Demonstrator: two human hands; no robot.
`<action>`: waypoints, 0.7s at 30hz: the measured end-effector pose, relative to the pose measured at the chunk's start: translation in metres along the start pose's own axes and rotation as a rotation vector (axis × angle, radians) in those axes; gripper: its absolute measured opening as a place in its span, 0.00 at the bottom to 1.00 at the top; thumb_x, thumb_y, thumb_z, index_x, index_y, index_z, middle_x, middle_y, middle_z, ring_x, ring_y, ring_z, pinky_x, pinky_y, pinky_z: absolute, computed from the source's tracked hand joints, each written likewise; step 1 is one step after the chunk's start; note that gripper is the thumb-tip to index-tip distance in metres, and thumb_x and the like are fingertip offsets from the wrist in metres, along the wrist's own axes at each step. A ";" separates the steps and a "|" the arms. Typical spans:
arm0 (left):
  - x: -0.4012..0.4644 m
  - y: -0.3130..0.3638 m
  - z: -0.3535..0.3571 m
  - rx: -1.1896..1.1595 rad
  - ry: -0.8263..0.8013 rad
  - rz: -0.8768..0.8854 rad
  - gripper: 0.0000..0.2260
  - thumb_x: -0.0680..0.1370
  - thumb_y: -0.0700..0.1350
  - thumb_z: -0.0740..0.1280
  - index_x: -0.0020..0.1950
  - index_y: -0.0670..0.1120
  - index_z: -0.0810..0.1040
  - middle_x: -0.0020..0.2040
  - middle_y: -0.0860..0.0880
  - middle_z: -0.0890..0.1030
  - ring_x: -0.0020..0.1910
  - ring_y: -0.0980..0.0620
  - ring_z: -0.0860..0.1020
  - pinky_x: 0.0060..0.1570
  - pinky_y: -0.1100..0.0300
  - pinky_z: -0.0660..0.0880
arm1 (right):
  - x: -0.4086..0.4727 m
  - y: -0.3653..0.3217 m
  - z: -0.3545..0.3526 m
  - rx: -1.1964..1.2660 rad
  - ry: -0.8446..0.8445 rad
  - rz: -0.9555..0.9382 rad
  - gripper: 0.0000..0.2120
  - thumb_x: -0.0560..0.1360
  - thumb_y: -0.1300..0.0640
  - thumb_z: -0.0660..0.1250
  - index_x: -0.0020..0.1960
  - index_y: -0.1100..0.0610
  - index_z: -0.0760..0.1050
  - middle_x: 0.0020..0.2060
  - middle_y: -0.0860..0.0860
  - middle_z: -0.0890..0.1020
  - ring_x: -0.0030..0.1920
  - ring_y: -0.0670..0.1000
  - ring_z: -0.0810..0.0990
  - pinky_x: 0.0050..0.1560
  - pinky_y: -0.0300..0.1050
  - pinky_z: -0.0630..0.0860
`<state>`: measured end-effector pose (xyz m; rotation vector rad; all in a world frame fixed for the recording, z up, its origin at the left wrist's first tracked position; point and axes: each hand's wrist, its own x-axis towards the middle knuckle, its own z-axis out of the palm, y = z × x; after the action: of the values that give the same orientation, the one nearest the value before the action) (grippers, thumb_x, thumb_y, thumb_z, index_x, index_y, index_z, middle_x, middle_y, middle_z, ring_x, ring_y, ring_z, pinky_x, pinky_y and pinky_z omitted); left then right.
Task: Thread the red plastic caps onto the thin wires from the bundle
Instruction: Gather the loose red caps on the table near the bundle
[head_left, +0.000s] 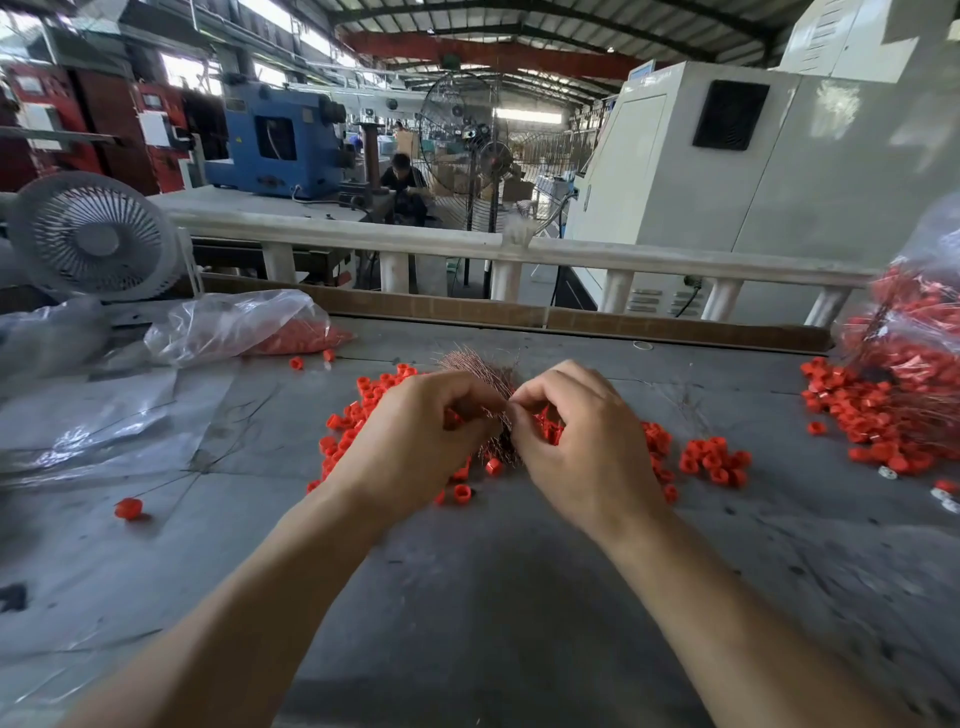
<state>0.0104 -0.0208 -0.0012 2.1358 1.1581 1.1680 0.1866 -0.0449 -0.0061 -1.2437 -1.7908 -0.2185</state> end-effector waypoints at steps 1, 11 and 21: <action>-0.001 0.002 0.000 -0.012 0.011 0.019 0.08 0.77 0.42 0.74 0.46 0.56 0.85 0.39 0.59 0.84 0.36 0.61 0.80 0.37 0.71 0.72 | 0.000 -0.002 -0.001 0.021 0.003 -0.020 0.03 0.75 0.59 0.73 0.43 0.56 0.81 0.42 0.46 0.79 0.46 0.48 0.78 0.46 0.41 0.74; 0.001 0.005 -0.005 -0.530 0.029 -0.088 0.02 0.78 0.45 0.73 0.45 0.48 0.84 0.31 0.52 0.78 0.29 0.56 0.71 0.27 0.64 0.67 | -0.006 -0.005 0.002 0.601 -0.158 0.221 0.09 0.81 0.57 0.69 0.60 0.49 0.80 0.51 0.42 0.85 0.54 0.45 0.84 0.52 0.46 0.82; 0.001 0.005 -0.003 -0.808 -0.093 -0.161 0.09 0.73 0.50 0.76 0.46 0.46 0.83 0.32 0.49 0.75 0.28 0.56 0.70 0.27 0.66 0.68 | -0.005 -0.005 -0.005 0.702 -0.128 0.216 0.06 0.82 0.54 0.66 0.48 0.47 0.80 0.35 0.46 0.80 0.37 0.44 0.77 0.39 0.38 0.75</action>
<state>0.0105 -0.0229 0.0043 1.4318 0.6330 1.1771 0.1859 -0.0536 -0.0053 -0.9308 -1.6071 0.5804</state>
